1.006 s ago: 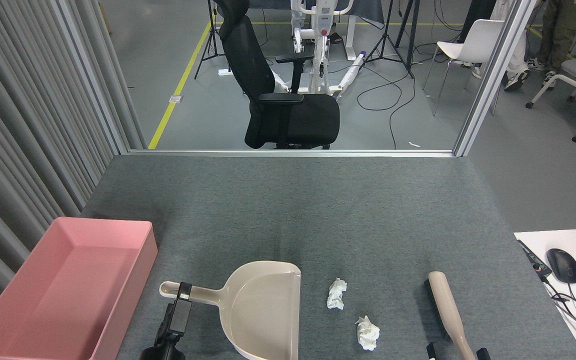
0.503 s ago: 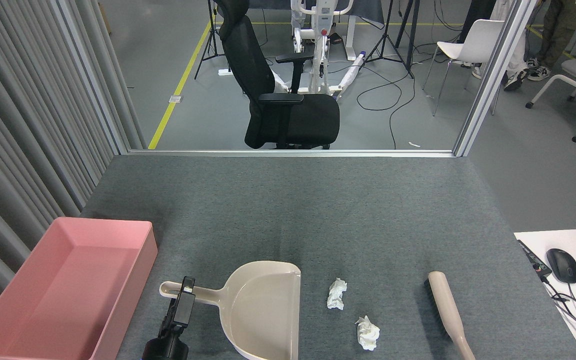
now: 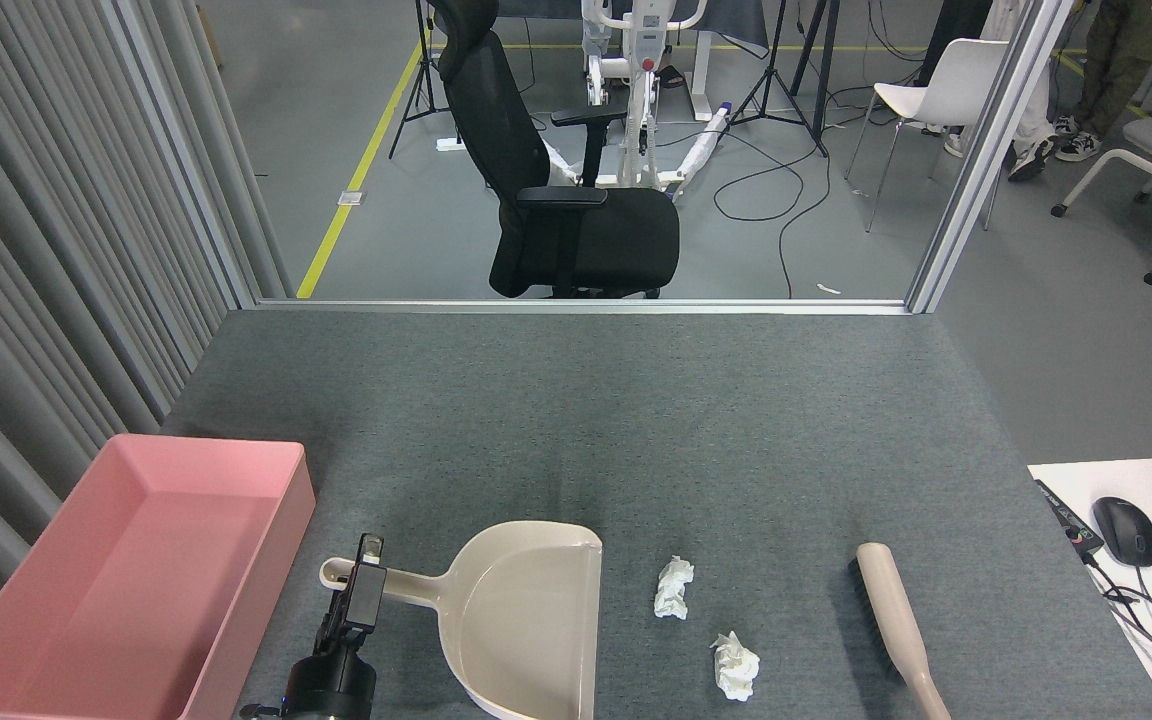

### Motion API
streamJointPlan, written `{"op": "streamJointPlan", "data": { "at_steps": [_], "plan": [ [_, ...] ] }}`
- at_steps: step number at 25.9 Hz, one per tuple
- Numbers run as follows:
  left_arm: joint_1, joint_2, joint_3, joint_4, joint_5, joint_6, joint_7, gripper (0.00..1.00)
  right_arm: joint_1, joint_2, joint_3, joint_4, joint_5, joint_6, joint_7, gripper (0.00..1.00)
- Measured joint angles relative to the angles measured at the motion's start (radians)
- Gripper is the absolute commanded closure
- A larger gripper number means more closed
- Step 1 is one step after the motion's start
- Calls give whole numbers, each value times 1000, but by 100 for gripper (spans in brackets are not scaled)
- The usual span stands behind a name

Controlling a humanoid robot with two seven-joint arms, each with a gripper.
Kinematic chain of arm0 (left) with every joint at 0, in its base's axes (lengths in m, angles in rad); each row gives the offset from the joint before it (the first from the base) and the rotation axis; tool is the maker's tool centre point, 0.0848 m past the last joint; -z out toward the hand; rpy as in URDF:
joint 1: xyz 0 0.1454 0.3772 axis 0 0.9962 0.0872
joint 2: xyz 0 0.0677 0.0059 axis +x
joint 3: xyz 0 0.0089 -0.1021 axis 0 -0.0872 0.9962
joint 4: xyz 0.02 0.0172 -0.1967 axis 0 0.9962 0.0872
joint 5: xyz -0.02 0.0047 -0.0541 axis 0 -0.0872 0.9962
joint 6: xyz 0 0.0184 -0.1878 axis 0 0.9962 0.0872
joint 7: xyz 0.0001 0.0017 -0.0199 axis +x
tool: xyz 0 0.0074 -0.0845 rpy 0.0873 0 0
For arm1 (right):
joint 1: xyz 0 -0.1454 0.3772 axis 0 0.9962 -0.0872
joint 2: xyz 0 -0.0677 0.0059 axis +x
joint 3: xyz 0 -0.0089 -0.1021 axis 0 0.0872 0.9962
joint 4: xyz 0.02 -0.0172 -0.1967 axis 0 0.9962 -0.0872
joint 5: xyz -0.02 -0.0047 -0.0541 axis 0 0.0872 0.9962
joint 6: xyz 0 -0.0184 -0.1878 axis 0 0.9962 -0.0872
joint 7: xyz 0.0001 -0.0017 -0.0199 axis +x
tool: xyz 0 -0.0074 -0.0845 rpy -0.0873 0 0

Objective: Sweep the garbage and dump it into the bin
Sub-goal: 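Grasp the dustpan handle with the left gripper and the brush with the right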

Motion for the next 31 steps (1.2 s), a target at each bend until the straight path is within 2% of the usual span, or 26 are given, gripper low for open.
{"op": "streamJointPlan", "data": {
  "at_steps": [13,22,31],
  "plan": [
    [-10,5,0,11,-8,4,3,1,-23,2,-6,78,1,8,-2,2],
    [-4,7,0,6,-8,6,3,1,-72,-6,-9,114,2,4,5,4],
    [-1,11,0,10,-8,6,3,1,-89,-33,-9,129,2,3,11,42]
  ]
}}
